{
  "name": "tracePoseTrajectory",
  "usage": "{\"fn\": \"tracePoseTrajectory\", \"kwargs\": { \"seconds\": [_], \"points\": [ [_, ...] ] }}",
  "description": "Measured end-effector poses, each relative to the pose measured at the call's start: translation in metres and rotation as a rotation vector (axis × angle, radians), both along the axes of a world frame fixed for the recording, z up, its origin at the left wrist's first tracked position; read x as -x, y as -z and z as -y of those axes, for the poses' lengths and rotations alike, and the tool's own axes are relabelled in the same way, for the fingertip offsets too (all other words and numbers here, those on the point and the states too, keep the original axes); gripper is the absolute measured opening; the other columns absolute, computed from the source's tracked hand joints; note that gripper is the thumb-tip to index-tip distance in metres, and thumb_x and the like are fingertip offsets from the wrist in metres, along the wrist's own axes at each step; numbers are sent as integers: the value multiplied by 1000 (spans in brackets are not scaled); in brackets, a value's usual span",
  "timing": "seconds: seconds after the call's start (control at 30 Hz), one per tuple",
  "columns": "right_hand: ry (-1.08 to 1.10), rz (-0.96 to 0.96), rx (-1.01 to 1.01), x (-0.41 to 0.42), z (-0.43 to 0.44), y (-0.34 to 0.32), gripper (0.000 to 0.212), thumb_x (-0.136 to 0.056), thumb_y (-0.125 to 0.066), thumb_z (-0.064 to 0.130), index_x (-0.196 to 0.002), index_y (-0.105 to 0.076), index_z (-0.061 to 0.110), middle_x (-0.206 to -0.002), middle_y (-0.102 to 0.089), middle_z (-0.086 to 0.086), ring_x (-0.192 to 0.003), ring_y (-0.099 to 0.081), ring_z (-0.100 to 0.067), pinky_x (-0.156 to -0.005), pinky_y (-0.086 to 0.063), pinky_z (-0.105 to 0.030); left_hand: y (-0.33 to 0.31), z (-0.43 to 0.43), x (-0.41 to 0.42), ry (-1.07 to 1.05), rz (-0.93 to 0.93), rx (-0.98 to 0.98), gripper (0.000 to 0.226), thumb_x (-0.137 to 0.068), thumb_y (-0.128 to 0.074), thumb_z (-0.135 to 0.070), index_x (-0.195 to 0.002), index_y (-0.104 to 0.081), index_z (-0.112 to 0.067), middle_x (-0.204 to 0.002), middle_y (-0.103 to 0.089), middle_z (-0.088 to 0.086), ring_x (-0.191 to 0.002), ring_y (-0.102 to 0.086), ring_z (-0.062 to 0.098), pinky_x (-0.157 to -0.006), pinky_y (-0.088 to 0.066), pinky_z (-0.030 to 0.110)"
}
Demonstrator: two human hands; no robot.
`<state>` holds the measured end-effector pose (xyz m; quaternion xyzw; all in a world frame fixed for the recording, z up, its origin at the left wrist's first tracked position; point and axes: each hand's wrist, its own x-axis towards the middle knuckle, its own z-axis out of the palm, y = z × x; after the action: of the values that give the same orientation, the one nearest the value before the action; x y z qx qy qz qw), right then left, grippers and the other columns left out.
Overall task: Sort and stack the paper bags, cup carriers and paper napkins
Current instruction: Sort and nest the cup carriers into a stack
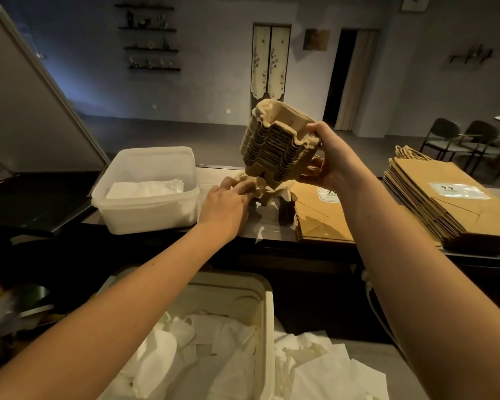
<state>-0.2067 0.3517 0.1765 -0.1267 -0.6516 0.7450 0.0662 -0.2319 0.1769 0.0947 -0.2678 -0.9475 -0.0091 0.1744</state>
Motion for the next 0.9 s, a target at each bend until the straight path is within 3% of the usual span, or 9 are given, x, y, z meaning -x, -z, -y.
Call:
{"fn": "tracePoseTrajectory", "kwargs": {
  "seconds": [0.1, 0.23, 0.33, 0.43, 0.5, 0.57, 0.63, 0.7, 0.9],
  "points": [
    [-5, 3, 0, 2, 0, 0, 27, -88, -53, 42, -93, -51, 16, -103, -59, -12, -101, -60, -26, -86, -53, -36, 4, 5, -11, 67, -56, -49, 42, -96, -48, -27, -137, -45, -29, -144, -37, -2, -129, -29, 22, -102, -32, 34],
    [-34, 24, -27, 5, 3, 2, 31, -88, -54, 43, -101, -51, 16, -112, -59, -14, -101, -60, -26, -78, -54, -33, 8, 12, -25, 157, -129, -32, 37, -96, -44, -30, -132, -51, -25, -145, -36, -3, -130, -29, 19, -100, -33, 33],
    [-38, 40, -70, 5, 5, 3, 26, -89, -53, 43, -94, -51, 17, -110, -58, -14, -102, -58, -26, -71, -53, -31, 6, 18, -31, 195, -101, -227, 33, -95, -48, -27, -126, -56, -22, -139, -42, -5, -125, -35, 15, -95, -36, 29],
    [-49, 52, -112, 6, 5, 3, 24, -91, -52, 42, -89, -50, 18, -98, -57, -11, -93, -58, -24, -68, -52, -29, 4, 20, -35, 168, 91, -685, 23, -93, -53, -20, -116, -55, -20, -115, -46, -7, -114, -45, 12, -90, -39, 22],
    [-56, 61, -136, 8, 5, 4, 24, -90, -52, 41, -87, -50, 18, -93, -57, -9, -89, -58, -24, -68, -52, -29, -1, 16, -40, 108, 293, -1003, 25, -95, -51, -20, -119, -46, -19, -119, -43, -6, -115, -45, 9, -92, -40, 20],
    [-62, 62, -159, 11, 7, 5, 25, -90, -52, 42, -87, -51, 18, -93, -57, -9, -90, -59, -24, -70, -53, -30, -9, 10, -42, 88, 475, -1198, 39, -98, -45, -21, -135, -33, -23, -134, -38, -4, -120, -36, 4, -92, -33, 8],
    [-70, 60, -190, 15, 9, 7, 27, -91, -51, 45, -89, -51, 19, -96, -57, -10, -94, -58, -25, -72, -52, -30, -17, 3, -41, 106, 615, -1296, 53, -100, -39, -19, -147, -15, -24, -150, -27, -3, -133, -29, 8, -100, -26, 17],
    [-80, 63, -213, 18, 10, 9, 29, -90, -50, 49, -91, -51, 19, -100, -57, -10, -98, -58, -26, -72, -52, -30, -24, -1, -36, 106, 716, -1325, 59, -101, -37, -14, -150, -5, -25, -154, -23, -2, -139, -25, 15, -107, -24, 27],
    [-69, 77, -256, 22, 9, 9, 40, -91, -47, 49, -111, -50, 15, -106, -56, -11, -103, -56, -27, -67, -51, -29, -23, -10, -25, 52, 776, -1319, 62, -99, -37, -6, -150, -7, -27, -150, -31, -1, -138, -30, 19, -111, -26, 36]
  ]
}}
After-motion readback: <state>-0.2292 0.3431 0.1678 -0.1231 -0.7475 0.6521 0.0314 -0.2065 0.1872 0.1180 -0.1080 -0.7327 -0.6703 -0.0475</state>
